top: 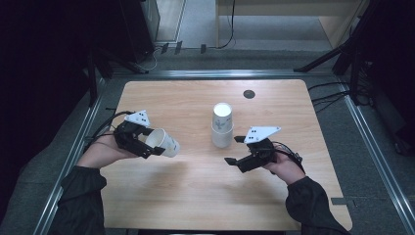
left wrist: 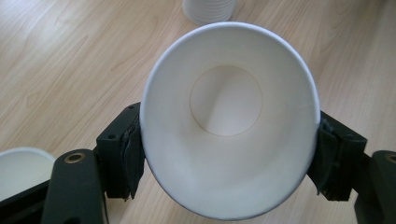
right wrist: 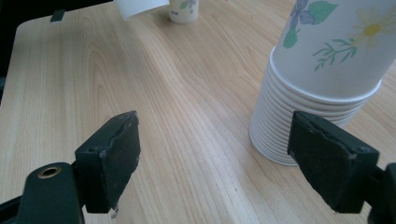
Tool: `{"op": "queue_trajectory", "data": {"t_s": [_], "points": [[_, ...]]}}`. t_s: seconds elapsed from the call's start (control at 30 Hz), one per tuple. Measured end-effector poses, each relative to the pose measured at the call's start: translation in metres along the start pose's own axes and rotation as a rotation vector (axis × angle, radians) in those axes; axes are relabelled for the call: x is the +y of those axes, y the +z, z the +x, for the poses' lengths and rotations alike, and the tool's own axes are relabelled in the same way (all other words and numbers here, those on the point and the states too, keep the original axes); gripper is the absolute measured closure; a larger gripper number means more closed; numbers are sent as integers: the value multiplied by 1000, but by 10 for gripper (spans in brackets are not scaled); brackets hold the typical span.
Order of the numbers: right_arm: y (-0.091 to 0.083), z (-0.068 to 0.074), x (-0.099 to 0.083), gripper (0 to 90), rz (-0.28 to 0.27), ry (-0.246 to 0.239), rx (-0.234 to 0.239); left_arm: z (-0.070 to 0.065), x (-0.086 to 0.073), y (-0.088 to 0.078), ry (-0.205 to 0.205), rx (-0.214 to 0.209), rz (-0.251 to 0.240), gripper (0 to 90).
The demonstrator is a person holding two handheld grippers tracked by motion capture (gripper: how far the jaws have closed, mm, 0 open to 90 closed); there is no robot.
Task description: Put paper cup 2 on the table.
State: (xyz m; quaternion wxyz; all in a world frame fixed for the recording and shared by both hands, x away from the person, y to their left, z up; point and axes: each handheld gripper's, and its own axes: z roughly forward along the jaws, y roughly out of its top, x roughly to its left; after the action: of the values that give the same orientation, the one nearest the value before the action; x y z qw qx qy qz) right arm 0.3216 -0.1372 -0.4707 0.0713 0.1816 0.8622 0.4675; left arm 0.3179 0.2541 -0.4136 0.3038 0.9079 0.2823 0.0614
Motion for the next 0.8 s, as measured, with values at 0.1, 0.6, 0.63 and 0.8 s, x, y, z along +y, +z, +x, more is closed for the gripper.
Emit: {"op": "queue_trajectory", "data": {"t_s": [0.1, 0.6, 0.63, 0.8], "points": [[0, 0, 1, 176, -5, -3, 3, 5, -7, -1, -17, -1, 9, 247], [6, -3, 5, 176, -5, -5, 25, 18, -47, -9, -73, 73, 69, 243], [7, -3, 5, 175, -2, -6, 25, 19, -49, -10, -73, 78, 78, 244], [9, -4, 6, 176, 1, -9, 30, 24, -61, -11, -108, 106, 104, 243]]}}
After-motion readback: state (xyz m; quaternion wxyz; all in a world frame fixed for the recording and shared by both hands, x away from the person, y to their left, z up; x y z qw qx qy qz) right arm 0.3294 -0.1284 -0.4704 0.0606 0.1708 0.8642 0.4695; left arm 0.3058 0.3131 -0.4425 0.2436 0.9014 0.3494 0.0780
